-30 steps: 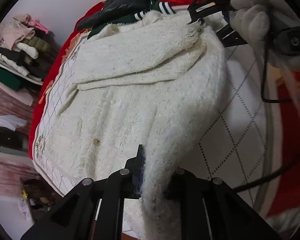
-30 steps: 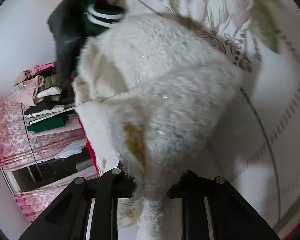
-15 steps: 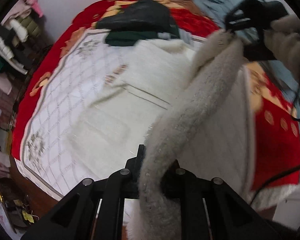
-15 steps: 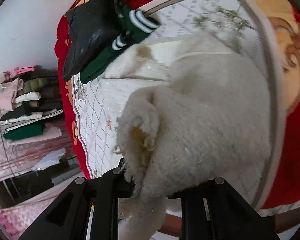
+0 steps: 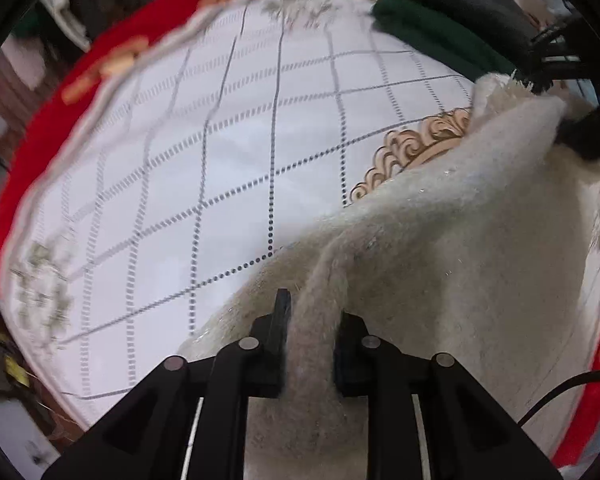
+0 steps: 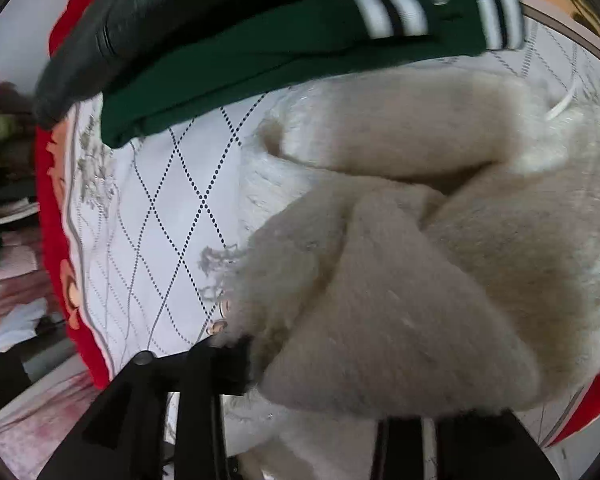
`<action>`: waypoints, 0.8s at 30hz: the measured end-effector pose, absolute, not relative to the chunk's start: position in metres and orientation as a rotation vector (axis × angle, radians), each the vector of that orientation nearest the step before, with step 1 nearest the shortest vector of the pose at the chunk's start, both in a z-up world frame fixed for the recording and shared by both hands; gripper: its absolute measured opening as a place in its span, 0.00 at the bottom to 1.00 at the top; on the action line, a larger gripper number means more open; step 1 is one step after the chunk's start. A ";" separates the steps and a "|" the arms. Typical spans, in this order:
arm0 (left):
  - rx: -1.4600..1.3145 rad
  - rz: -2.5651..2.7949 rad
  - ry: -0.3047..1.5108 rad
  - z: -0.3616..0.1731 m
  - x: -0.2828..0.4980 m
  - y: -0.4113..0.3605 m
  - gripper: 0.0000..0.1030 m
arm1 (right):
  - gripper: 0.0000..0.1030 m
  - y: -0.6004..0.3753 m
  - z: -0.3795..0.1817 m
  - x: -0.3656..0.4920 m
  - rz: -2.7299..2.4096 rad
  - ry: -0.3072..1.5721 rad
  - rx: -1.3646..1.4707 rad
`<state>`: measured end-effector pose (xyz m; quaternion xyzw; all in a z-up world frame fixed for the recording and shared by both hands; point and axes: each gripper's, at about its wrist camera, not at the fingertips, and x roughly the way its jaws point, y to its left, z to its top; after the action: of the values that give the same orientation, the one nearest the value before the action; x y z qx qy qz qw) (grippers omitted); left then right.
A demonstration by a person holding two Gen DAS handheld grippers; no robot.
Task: Fold large clothes
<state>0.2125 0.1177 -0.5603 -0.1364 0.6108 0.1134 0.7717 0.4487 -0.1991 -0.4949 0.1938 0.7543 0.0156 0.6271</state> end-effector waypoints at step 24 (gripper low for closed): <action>-0.823 0.302 1.175 -0.522 0.123 0.207 0.83 | 0.72 -0.204 -0.462 0.466 0.357 1.581 0.477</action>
<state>0.1232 0.2073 -0.5223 -0.3755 0.5364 0.1377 0.7432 0.4658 -0.2036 -0.4617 0.2112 0.6998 0.1580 0.6639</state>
